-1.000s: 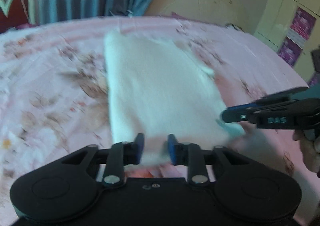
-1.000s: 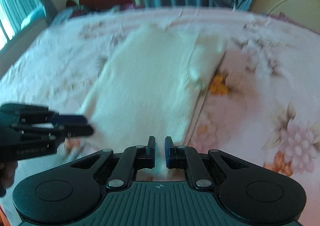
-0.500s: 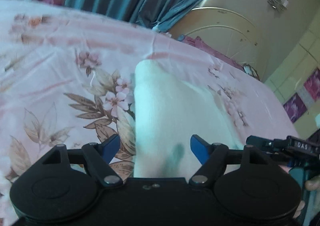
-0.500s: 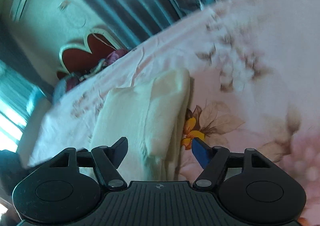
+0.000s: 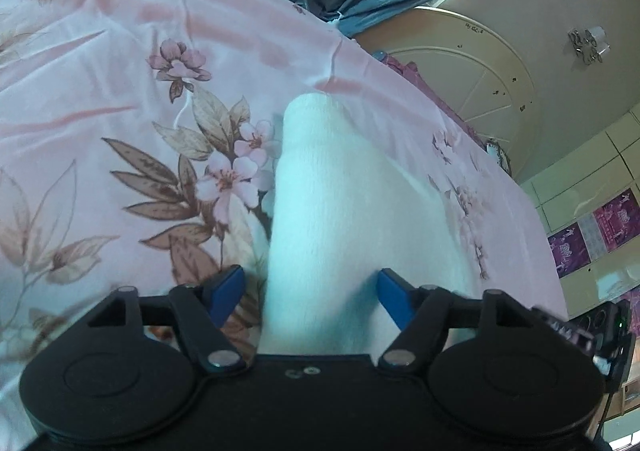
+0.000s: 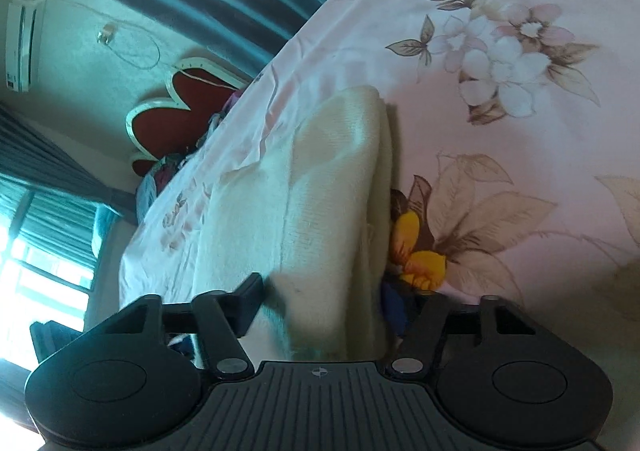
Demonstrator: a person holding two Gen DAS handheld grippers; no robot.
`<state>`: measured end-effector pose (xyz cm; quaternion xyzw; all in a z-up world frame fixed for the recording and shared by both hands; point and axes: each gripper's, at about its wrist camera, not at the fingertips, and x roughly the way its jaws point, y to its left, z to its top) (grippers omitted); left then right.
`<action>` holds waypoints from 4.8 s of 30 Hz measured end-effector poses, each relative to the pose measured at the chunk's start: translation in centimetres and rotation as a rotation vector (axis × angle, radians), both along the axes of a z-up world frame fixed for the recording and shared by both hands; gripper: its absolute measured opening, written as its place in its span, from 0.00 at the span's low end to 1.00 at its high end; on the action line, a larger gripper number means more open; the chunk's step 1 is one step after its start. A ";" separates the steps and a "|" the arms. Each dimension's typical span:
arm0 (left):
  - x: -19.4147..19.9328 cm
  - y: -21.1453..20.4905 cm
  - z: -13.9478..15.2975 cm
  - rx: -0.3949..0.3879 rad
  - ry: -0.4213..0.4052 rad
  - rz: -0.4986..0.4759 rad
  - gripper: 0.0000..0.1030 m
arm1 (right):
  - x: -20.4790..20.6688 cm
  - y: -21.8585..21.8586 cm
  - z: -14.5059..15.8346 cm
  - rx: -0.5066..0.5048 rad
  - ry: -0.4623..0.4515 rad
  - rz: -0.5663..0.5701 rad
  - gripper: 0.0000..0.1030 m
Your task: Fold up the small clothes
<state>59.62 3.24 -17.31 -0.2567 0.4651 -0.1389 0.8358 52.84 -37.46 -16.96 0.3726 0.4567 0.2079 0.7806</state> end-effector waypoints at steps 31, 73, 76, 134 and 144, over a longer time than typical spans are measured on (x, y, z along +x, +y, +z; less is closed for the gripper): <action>-2.5 -0.7 6.0 0.280 -0.232 -0.179 0.29 | -3.3 10.4 8.8 -0.383 -0.166 0.002 0.30; -1.5 16.2 6.0 0.454 -0.286 -0.251 0.38 | 1.6 31.5 7.5 -0.568 -0.284 0.124 0.14; -0.7 15.7 4.5 0.472 -0.247 -0.282 0.38 | 2.3 32.5 5.2 -0.674 -0.272 0.193 0.14; -23.2 12.8 6.6 0.539 -0.301 -0.084 0.45 | -19.4 29.2 8.0 -0.639 -0.287 0.184 0.14; -31.2 10.7 10.6 0.530 -0.387 0.048 1.00 | -28.3 26.0 10.4 -0.711 -0.298 0.016 1.00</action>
